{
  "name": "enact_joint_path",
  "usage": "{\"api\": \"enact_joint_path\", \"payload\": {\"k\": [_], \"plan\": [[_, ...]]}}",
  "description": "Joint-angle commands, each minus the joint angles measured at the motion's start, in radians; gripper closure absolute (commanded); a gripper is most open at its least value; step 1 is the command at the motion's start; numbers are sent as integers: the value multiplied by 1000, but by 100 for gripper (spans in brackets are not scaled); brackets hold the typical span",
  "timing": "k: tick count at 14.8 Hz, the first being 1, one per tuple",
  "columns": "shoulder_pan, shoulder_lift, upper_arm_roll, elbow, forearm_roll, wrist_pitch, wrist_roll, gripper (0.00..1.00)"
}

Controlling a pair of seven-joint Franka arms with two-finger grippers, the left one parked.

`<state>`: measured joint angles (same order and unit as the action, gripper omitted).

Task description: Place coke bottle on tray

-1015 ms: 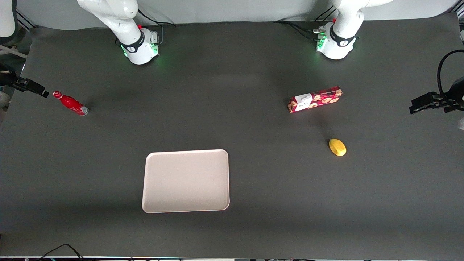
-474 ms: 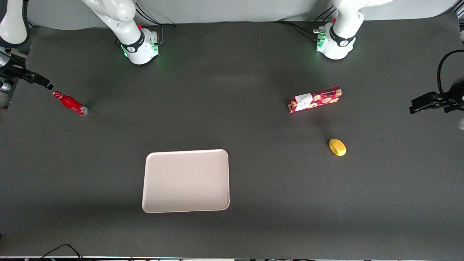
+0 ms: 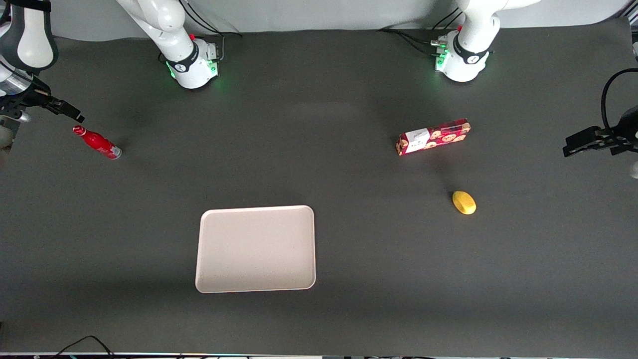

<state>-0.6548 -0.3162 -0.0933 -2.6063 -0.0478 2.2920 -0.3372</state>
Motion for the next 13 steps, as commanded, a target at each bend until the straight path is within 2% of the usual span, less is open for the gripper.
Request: {"api": "enact_joint_path", "payload": {"k": [1,12,13], "plan": [[-11,72,0,5,43,69,-71,0],[-23,146,1,12,45,113,-69,0],[-23,149,1,12,55,113,-69,4]]}}
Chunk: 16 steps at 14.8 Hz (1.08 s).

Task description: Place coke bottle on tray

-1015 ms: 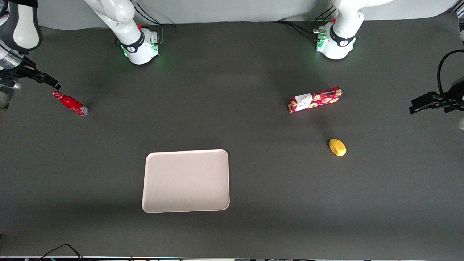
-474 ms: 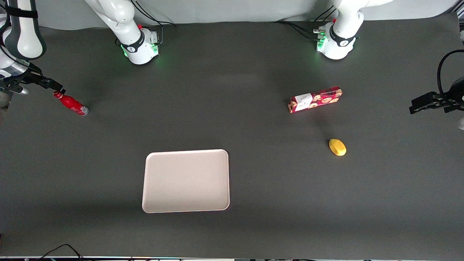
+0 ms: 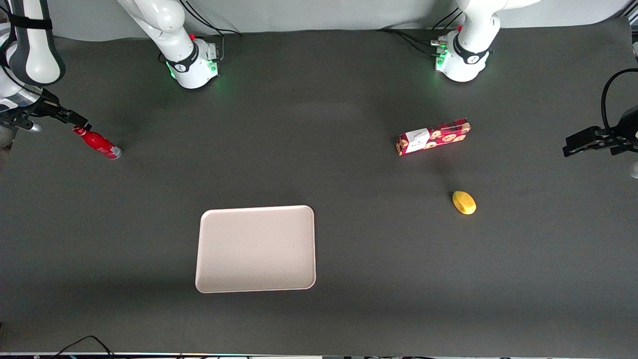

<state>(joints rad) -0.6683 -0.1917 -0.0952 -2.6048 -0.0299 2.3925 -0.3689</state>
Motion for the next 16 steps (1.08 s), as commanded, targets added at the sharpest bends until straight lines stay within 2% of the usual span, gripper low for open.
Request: {"api": "enact_joint_path", "payload": {"k": [1,2,3,4,6,9,11,12,13,14,15,16], "plan": [[-10,31,5,11,59,11,-39,10],[-8,32,12,12,67,8,-38,23],[-8,32,12,12,67,5,-38,43],[-8,32,12,12,67,5,-38,49],[-8,32,12,14,67,2,-39,69],[-7,31,14,14,67,1,-39,85],[-2,32,14,23,67,-7,-38,72],[-2,31,14,23,68,-7,-36,80],[-1,31,14,25,68,-9,-35,83],[-2,31,14,32,68,-27,-30,62],[-1,31,14,44,71,-54,-22,1],[-1,31,14,58,80,-84,-25,0]]}}
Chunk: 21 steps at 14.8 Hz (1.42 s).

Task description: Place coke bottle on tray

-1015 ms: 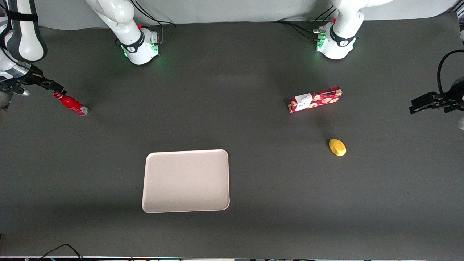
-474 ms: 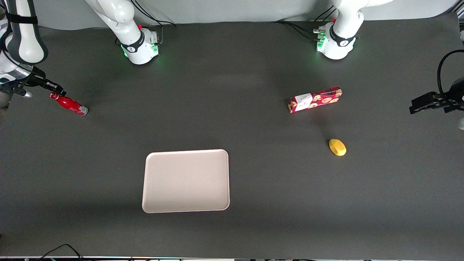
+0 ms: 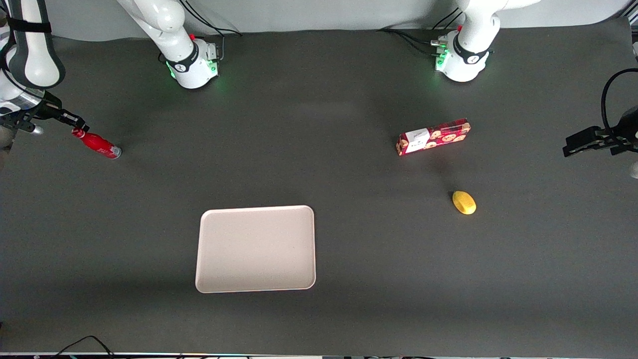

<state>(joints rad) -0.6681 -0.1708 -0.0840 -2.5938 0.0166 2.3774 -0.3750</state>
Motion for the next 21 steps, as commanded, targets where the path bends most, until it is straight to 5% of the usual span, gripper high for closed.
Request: {"api": "enact_joint_path", "payload": {"k": [1,12,17,21], "plan": [[-1,8,4,64,35,-104,-16,0],[-8,-251,105,314,20,-600,11,0],[-10,-280,132,611,-46,-952,11,0],[-11,-265,152,661,-55,-1000,8,0]]}}
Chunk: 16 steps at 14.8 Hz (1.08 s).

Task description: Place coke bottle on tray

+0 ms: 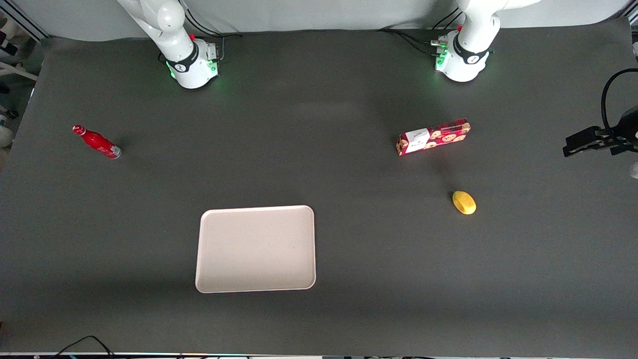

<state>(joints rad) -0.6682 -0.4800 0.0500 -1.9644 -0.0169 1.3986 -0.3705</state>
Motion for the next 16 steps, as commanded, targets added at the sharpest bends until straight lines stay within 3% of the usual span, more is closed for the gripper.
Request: {"api": "enact_joint_path", "payload": {"k": [1,3,7,13,16], "plan": [[-13,61,16,24,-20,-10,4,0],[-25,70,11,-42,-20,83,2,0],[-70,81,4,-275,-9,408,-11,0],[-100,148,-1,-456,35,681,-11,0],[-135,225,-1,-484,87,758,-65,0]]}}
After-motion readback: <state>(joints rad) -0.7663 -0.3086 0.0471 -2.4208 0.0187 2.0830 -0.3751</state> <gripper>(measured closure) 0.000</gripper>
